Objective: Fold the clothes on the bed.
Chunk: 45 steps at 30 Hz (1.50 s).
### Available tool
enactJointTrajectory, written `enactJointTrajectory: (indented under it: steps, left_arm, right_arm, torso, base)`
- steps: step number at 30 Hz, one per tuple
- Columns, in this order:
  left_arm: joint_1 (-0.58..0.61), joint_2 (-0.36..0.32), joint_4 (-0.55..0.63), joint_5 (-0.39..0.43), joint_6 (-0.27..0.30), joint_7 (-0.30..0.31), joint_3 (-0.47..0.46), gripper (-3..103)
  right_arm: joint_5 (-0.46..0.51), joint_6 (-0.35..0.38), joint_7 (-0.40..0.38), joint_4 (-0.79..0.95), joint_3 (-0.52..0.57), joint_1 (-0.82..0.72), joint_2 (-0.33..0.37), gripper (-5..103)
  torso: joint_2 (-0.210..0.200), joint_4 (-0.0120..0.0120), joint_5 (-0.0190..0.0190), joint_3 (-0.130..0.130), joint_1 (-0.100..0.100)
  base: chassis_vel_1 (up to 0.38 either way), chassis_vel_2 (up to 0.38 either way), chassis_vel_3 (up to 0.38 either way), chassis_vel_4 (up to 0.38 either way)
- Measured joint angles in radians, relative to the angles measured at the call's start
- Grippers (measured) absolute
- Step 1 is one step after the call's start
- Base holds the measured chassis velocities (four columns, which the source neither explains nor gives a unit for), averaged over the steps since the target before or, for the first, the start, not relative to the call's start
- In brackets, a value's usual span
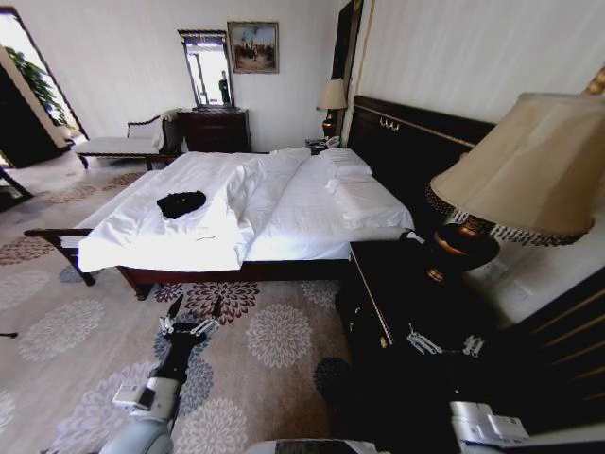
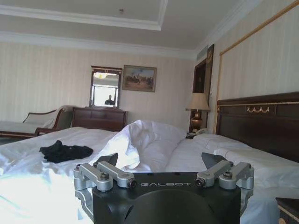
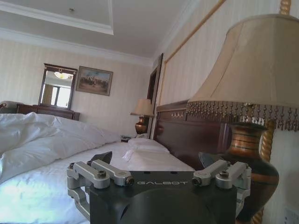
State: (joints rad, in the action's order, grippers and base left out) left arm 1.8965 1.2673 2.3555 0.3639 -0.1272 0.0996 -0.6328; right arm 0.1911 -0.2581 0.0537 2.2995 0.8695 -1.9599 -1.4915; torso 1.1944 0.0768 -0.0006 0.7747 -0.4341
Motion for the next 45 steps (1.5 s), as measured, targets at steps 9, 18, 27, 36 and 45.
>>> enactJointTrajectory:
  steps: [9, 18, 27, 36, 45]
  left_arm:
    - [0.053, 0.008, 0.028, 0.026, 0.011, 0.013, 0.009, 100]
    - [0.093, -0.006, 0.088, 0.066, -0.009, -0.034, 0.003, 100]
    - [0.105, 0.017, 0.064, 0.024, 0.004, -0.033, 0.009, 100]
    - [0.088, 0.029, 0.081, 0.045, 0.035, -0.027, -0.001, 100]
    - [0.082, 0.04, 0.079, 0.017, 0.034, -0.025, 0.027, 100]
  right_arm:
    - [0.149, 0.075, 0.11, 0.058, -0.025, -0.055, 0.014, 100]
    - [0.304, 0.029, 0.15, -0.047, -0.04, 0.028, 0.1, 100]
    - [0.158, 0.022, 0.134, -0.059, -0.029, 0.062, 0.111, 100]
    - [0.178, -0.036, 0.176, -0.011, -0.045, 0.002, 0.085, 100]
    - [0.142, -0.072, 0.205, -0.009, -0.023, -0.022, 0.065, 100]
  torso:
    - [0.0, 0.0002, -0.0003, 0.0, 0.0]
    - [0.0, 0.0002, 0.0001, 0.0, 0.0]
    - [0.0, 0.0, -0.0001, 0.0, 0.0]
    - [0.0, 0.0003, -0.0002, 0.0, 0.0]
    - [0.0, 0.0002, -0.0002, 0.0, 0.0]
  base:
    - [0.0, 0.0, 0.0, 0.0]
    - [0.0, 0.0, 0.0, 0.0]
    - [0.0, 0.0, 0.0, 0.0]
    - [0.0, 0.0, 0.0, 0.0]
    - [0.0, 0.0, 0.0, 0.0]
